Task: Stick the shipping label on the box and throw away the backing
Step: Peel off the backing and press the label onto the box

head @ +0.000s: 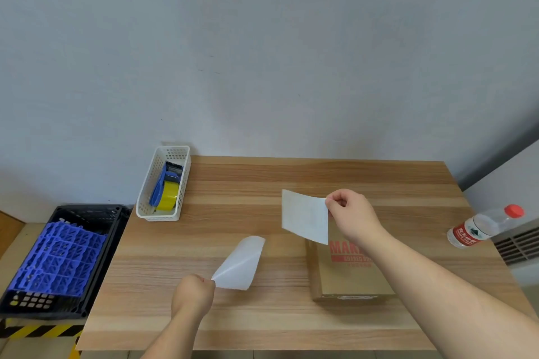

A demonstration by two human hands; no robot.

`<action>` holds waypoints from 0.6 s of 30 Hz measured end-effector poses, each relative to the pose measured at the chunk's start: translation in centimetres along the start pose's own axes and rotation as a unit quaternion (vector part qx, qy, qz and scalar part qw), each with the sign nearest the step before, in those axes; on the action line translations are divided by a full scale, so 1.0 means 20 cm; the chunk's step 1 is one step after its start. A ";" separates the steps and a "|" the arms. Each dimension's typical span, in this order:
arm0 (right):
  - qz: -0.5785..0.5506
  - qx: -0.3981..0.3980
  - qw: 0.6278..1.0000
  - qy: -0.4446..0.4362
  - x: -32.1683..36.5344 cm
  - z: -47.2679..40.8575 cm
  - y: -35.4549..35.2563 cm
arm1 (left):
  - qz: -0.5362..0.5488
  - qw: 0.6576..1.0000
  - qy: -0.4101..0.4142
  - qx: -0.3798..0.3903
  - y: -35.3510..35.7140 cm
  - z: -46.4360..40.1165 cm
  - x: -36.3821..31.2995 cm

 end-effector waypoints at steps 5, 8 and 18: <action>-0.020 -0.006 1.000 -0.009 0.00 0.02 -0.04 | -0.046 0.998 0.037 -0.008 0.05 -0.01 -0.10; -0.029 -0.007 1.000 -0.009 -0.01 0.04 -0.07 | -0.089 0.994 0.067 -0.010 0.08 0.00 -0.16; -0.047 -0.009 0.999 -0.005 -0.07 0.09 -0.13 | -0.171 0.980 0.102 -0.019 0.08 0.05 -0.30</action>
Point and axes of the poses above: each hand's wrist, its own z-axis away from the middle knuckle, its own y-axis out of the palm, x = y × z, the point moved 8 cm from there along -z, towards the middle knuckle, and after that the axes turned 4 degrees about -z, right-handed, at the moved point
